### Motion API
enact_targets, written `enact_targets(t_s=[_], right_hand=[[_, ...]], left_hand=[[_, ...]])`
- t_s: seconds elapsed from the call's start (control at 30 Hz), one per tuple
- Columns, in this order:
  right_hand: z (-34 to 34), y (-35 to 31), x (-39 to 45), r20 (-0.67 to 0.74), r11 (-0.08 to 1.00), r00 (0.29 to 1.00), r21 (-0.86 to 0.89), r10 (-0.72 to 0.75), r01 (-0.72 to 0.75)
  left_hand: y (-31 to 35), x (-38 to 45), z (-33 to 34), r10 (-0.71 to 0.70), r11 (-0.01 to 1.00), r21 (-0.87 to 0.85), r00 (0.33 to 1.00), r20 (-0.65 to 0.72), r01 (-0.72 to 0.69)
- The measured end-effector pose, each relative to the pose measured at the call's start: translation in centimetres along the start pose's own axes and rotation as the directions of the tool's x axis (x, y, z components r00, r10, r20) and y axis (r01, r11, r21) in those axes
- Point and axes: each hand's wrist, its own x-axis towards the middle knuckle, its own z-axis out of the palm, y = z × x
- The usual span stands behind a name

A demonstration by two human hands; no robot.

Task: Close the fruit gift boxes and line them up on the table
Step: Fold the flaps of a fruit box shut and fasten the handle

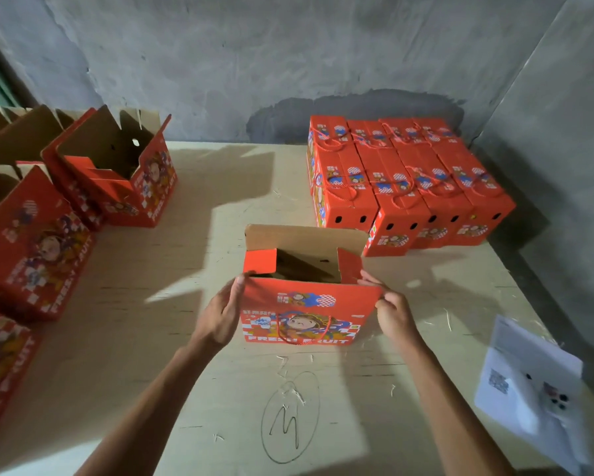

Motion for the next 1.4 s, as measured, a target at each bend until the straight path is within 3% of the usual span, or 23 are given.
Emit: enact_targets(t_s=[0.13, 0.27, 0.47, 0.63, 0.8, 1.03, 1.1, 1.17, 1.27, 1.4], right_hand=[[1.7, -1.2, -0.7, -0.208, 0.983, 0.971, 0.169, 0.114, -0.079], [2.8, -2.7, -0.9, -0.201, 0.987, 0.968, -0.027, 0.150, -0.158], [4.3, -2.9, -0.8, -0.359, 0.985, 0.933, -0.168, -0.036, -0.026], [4.5, -2.7, 0.4, -0.427, 0.955, 0.900, -0.294, -0.087, -0.047], [5.2, -1.8, 1.3, -0.508, 0.926, 0.857, -0.358, -0.088, -0.117], [5.7, 0.4, 1.1, -0.429, 0.778, 0.787, -0.620, -0.444, 0.101], [5.6, 0.6, 1.3, -0.357, 0.669, 0.756, -0.729, -0.549, 0.141], [5.7, 0.7, 1.6, -0.212, 0.537, 0.742, -0.812, -0.636, 0.229], [5.7, 0.7, 1.9, -0.060, 0.427, 0.751, -0.851, -0.658, 0.306], [5.3, 0.7, 2.3, 0.021, 0.375, 0.769, -0.865, -0.639, 0.335]], left_hand=[[0.9, 0.1, 1.9, -0.030, 1.000, -0.003, 0.977, -0.212, 0.030], [2.0, 0.7, 2.5, -0.093, 0.995, -0.011, 0.944, -0.317, 0.094], [2.4, 2.2, 2.4, -0.140, 0.983, -0.156, 0.948, -0.287, 0.098], [1.7, 3.5, 1.8, -0.005, 1.000, 0.004, 0.962, -0.274, 0.006], [0.4, 4.5, 2.4, 0.036, 0.992, 0.126, 0.966, -0.256, -0.003], [-0.2, 4.6, 2.8, 0.241, 0.929, 0.334, 0.945, -0.220, -0.158], [-0.1, 4.6, 2.6, 0.376, 0.822, 0.505, 0.916, -0.137, -0.263], [0.2, 4.8, 2.6, 0.424, 0.696, 0.650, 0.905, -0.030, -0.305], [0.8, 5.0, 3.4, 0.437, 0.603, 0.726, 0.898, 0.044, -0.329], [0.9, 4.4, 5.0, 0.456, 0.550, 0.784, 0.890, 0.009, -0.289]])
